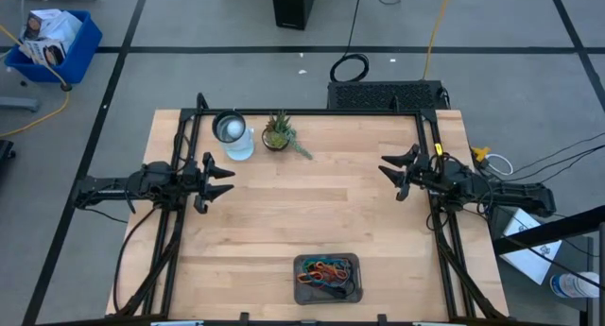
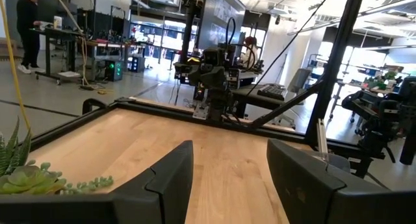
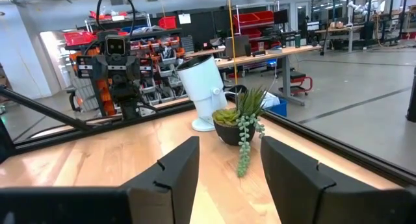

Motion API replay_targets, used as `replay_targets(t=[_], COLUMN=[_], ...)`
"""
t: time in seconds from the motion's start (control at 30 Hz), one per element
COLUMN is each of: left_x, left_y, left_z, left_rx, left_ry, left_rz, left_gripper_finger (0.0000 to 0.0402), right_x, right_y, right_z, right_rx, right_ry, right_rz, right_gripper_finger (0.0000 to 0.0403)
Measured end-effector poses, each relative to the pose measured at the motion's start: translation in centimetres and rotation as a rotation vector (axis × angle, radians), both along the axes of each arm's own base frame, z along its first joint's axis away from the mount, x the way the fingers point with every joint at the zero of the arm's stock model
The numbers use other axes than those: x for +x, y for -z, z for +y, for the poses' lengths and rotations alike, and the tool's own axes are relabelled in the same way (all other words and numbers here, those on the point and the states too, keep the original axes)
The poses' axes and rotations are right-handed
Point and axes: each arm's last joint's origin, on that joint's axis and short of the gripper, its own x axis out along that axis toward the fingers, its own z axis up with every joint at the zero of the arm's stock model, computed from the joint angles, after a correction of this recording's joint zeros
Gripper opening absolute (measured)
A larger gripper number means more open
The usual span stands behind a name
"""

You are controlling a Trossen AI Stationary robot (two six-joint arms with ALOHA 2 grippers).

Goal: Pick and place rubber bands into bin
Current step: Return to Home Position

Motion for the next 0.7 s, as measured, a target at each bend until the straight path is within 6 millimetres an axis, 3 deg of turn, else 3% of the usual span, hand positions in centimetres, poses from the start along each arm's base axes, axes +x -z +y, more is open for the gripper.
replay_targets(t=[0.7], left_x=[0.0], left_y=[0.0], left_z=[0.0], left_rx=[0.0], left_ry=[0.0], left_rz=[0.0], left_gripper_finger=[0.0203], right_x=[0.0], right_y=[0.01], right_z=[0.0], right_rx=[0.0], right_ry=[0.0], right_rz=[0.0], right_gripper_finger=[0.0158])
